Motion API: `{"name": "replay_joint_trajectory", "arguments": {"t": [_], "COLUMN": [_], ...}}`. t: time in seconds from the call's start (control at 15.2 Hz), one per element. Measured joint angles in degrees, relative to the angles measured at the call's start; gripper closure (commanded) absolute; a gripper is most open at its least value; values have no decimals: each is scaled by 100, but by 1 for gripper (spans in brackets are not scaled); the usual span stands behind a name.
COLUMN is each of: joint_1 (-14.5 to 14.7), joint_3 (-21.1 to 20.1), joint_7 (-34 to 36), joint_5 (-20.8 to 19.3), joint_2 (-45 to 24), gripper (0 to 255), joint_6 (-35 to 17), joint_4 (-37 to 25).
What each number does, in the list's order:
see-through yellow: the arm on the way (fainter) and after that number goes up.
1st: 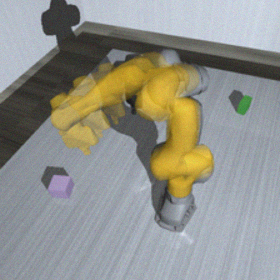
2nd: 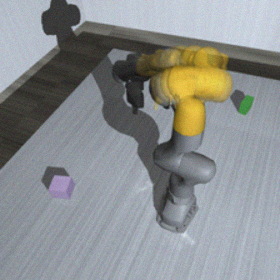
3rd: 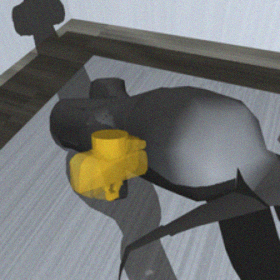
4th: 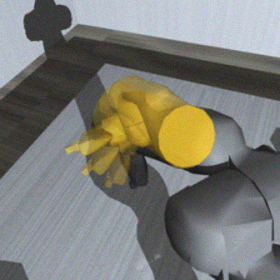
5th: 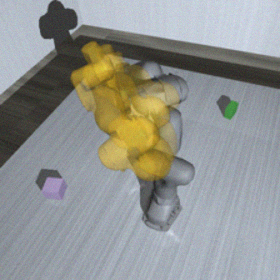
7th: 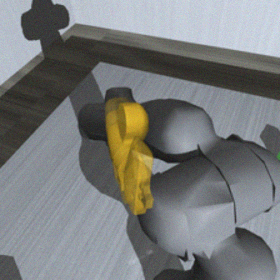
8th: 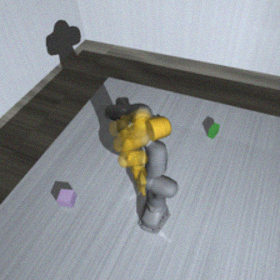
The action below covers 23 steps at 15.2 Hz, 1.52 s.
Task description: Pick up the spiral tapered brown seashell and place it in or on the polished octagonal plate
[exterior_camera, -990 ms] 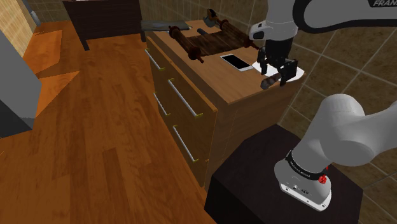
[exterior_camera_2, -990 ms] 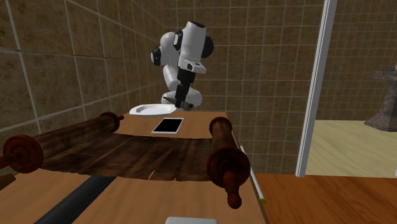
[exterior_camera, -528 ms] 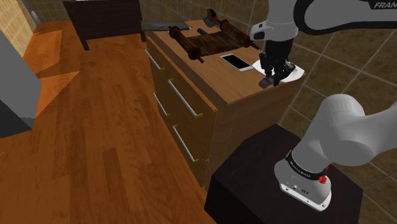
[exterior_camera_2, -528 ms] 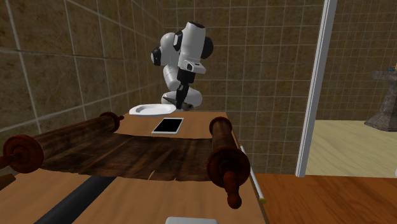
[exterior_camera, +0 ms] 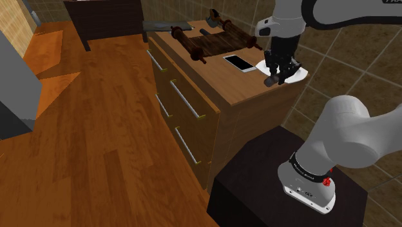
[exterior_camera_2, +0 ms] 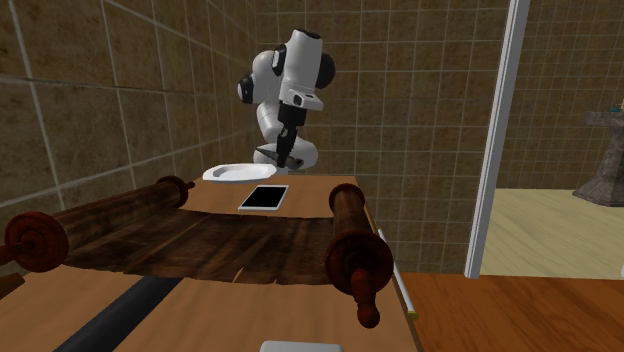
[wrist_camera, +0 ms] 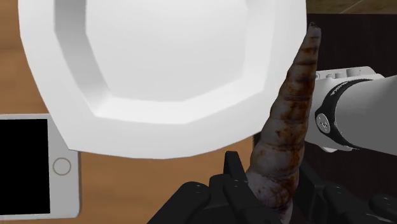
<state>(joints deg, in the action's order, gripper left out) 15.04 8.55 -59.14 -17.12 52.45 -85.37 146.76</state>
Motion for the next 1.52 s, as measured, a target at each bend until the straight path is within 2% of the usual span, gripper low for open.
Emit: {"name": "replay_joint_trajectory", "arguments": {"t": [1.06,1.52], "joint_1": [-18,-151], "joint_3": [-116,679], "joint_7": [-238,-1046], "joint_5": [124,-499], "joint_2": [-246,-638], "gripper": [255,255], "joint_6": [984,851], "joint_4": [-1417,-1917]}}
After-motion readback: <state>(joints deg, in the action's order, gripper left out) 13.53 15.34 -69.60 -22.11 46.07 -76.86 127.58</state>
